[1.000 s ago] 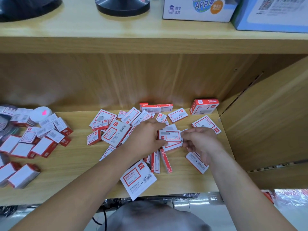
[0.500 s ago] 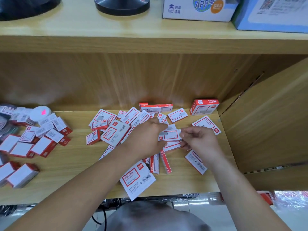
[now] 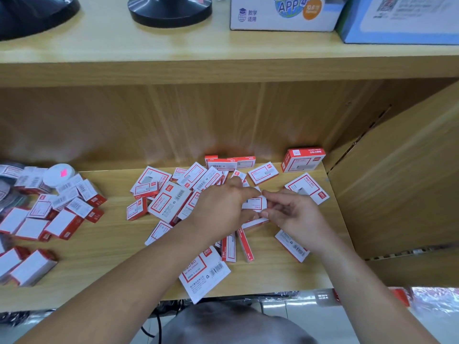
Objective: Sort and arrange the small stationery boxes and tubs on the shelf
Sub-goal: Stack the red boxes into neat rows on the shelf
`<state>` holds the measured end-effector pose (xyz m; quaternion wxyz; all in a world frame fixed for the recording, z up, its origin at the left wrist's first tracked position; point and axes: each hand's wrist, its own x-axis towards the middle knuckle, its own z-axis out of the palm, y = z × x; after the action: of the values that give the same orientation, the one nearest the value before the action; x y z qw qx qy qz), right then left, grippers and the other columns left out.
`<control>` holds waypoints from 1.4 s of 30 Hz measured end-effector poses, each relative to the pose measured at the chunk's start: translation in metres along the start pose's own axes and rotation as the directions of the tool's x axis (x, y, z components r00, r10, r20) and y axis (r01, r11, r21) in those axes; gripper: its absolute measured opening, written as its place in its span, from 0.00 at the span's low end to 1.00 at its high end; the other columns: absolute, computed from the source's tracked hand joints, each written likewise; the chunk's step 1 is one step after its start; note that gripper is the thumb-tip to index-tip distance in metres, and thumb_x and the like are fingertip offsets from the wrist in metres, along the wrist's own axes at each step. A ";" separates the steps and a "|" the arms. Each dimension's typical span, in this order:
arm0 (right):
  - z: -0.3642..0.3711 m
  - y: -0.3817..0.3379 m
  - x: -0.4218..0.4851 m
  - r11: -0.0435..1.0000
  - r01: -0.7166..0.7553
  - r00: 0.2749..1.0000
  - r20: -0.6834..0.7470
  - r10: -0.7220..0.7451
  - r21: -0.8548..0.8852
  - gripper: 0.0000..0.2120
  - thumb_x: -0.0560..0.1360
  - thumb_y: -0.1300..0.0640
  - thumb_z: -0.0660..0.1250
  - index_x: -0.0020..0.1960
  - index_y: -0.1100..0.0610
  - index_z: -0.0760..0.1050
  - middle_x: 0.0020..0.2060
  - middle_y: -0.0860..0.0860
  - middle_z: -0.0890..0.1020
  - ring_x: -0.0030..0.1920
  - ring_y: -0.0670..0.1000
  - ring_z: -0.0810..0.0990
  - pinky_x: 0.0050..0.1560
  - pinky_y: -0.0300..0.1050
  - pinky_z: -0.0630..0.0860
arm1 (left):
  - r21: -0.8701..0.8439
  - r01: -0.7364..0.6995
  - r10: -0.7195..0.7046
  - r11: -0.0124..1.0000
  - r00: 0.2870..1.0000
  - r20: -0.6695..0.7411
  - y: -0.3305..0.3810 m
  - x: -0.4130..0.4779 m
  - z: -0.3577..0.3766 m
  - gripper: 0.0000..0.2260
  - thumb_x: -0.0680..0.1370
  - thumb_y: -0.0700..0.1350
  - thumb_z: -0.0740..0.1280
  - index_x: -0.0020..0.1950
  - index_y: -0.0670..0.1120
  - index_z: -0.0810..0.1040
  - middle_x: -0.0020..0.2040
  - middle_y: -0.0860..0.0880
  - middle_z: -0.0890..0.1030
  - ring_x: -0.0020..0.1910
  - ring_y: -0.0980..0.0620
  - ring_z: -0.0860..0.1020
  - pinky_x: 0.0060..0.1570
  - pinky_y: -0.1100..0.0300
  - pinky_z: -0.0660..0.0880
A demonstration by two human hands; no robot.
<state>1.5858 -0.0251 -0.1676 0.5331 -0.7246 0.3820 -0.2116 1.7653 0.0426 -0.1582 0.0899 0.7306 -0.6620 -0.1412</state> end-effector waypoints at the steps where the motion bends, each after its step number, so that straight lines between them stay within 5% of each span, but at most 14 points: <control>1: 0.003 0.002 -0.001 1.000 0.012 1.000 -0.018 -0.013 -0.015 0.27 0.74 0.68 0.72 0.55 0.34 0.80 0.45 0.58 0.80 0.47 0.58 0.81 0.55 0.50 0.80 | -0.003 0.003 -0.003 1.000 1.000 -0.009 0.001 0.000 0.001 0.21 0.79 0.63 0.65 0.72 0.63 0.73 0.60 0.51 0.75 0.56 0.47 0.79 0.49 0.55 0.75; 3: 0.013 0.005 -0.002 0.999 0.041 0.993 -0.110 -0.044 -0.029 0.25 0.76 0.68 0.71 0.56 0.37 0.78 0.43 0.54 0.78 0.47 0.55 0.81 0.53 0.50 0.79 | -0.003 0.012 -0.012 1.000 0.999 -0.041 0.002 0.000 0.003 0.21 0.79 0.64 0.64 0.72 0.63 0.72 0.60 0.52 0.76 0.57 0.48 0.79 0.47 0.55 0.74; 5: 0.019 0.006 -0.004 1.000 0.024 0.976 -0.218 -0.020 0.016 0.22 0.75 0.68 0.71 0.47 0.38 0.82 0.39 0.47 0.82 0.44 0.53 0.82 0.49 0.50 0.80 | -0.004 0.030 -0.030 1.000 0.998 -0.062 0.002 0.001 0.005 0.22 0.79 0.64 0.63 0.73 0.62 0.71 0.60 0.51 0.76 0.58 0.48 0.79 0.48 0.55 0.73; 8: 0.023 0.006 -0.004 0.992 -0.030 0.954 -0.293 0.066 0.124 0.21 0.74 0.66 0.72 0.39 0.38 0.85 0.37 0.50 0.86 0.44 0.59 0.84 0.50 0.59 0.81 | 0.016 0.027 -0.026 1.000 0.996 -0.082 0.003 0.002 0.007 0.22 0.80 0.63 0.62 0.73 0.59 0.71 0.62 0.50 0.76 0.58 0.45 0.79 0.48 0.54 0.73; 14: 0.026 -0.001 -0.004 0.955 -0.077 0.934 -0.313 0.169 0.286 0.11 0.76 0.67 0.71 0.51 0.53 0.86 0.47 0.54 0.87 0.48 0.48 0.85 0.50 0.46 0.80 | -0.047 0.023 -0.029 0.999 0.990 -0.137 0.007 0.008 0.007 0.21 0.80 0.58 0.65 0.73 0.55 0.73 0.59 0.47 0.76 0.56 0.42 0.80 0.50 0.52 0.75; 19: 0.007 -0.022 -0.003 0.855 -0.101 0.907 -0.306 0.289 0.508 0.09 0.77 0.68 0.69 0.49 0.57 0.85 0.39 0.55 0.88 0.39 0.49 0.86 0.39 0.37 0.81 | -0.202 -0.008 -0.016 0.979 0.993 -0.120 0.010 0.016 0.008 0.24 0.78 0.54 0.69 0.75 0.57 0.71 0.62 0.49 0.75 0.61 0.45 0.77 0.56 0.50 0.76; 24: -0.006 -0.026 -0.001 0.910 -0.059 0.943 -0.277 0.186 0.410 0.08 0.78 0.67 0.69 0.53 0.61 0.85 0.42 0.55 0.88 0.43 0.52 0.87 0.43 0.38 0.82 | -0.248 -0.041 -0.001 0.968 0.986 -0.165 0.006 0.013 0.006 0.24 0.78 0.55 0.70 0.73 0.59 0.71 0.59 0.53 0.75 0.56 0.48 0.79 0.52 0.50 0.78; 29: 0.001 -0.023 0.000 0.985 0.068 0.965 -0.259 -0.025 0.157 0.14 0.77 0.68 0.70 0.49 0.49 0.84 0.42 0.49 0.87 0.44 0.46 0.85 0.47 0.39 0.80 | -0.257 -0.030 -0.026 0.966 0.977 -0.211 0.004 0.010 0.002 0.23 0.75 0.56 0.69 0.70 0.60 0.74 0.54 0.54 0.75 0.54 0.51 0.78 0.50 0.53 0.78; 35: 0.010 -0.015 -0.002 0.993 0.085 0.967 -0.248 -0.063 0.078 0.15 0.77 0.69 0.69 0.49 0.50 0.85 0.41 0.48 0.86 0.44 0.47 0.84 0.46 0.38 0.79 | -0.238 -0.022 -0.039 0.971 0.968 -0.248 0.002 0.002 0.006 0.22 0.74 0.58 0.71 0.67 0.56 0.79 0.51 0.52 0.78 0.52 0.48 0.80 0.49 0.53 0.78; 38: 0.012 -0.016 -0.004 0.960 -0.033 0.977 -0.195 0.090 0.278 0.11 0.79 0.69 0.67 0.52 0.58 0.84 0.40 0.50 0.87 0.40 0.46 0.85 0.43 0.36 0.78 | -0.248 -0.030 -0.045 0.968 0.955 -0.292 0.000 -0.004 0.003 0.20 0.73 0.56 0.75 0.64 0.54 0.82 0.52 0.52 0.81 0.52 0.50 0.80 0.48 0.57 0.76; 42: 0.014 -0.032 -0.003 0.832 -0.125 0.961 -0.142 0.237 0.541 0.07 0.79 0.67 0.66 0.52 0.62 0.83 0.42 0.60 0.87 0.40 0.56 0.86 0.43 0.46 0.83 | -0.281 -0.036 -0.048 0.959 0.957 -0.287 -0.009 -0.019 -0.005 0.20 0.75 0.54 0.73 0.66 0.52 0.80 0.56 0.53 0.80 0.55 0.51 0.79 0.52 0.57 0.76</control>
<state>1.6040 -0.0099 -0.1425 0.6870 -0.4855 0.4289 -0.3291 1.7736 0.0617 -0.1544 0.2894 0.7250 -0.6123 -0.1255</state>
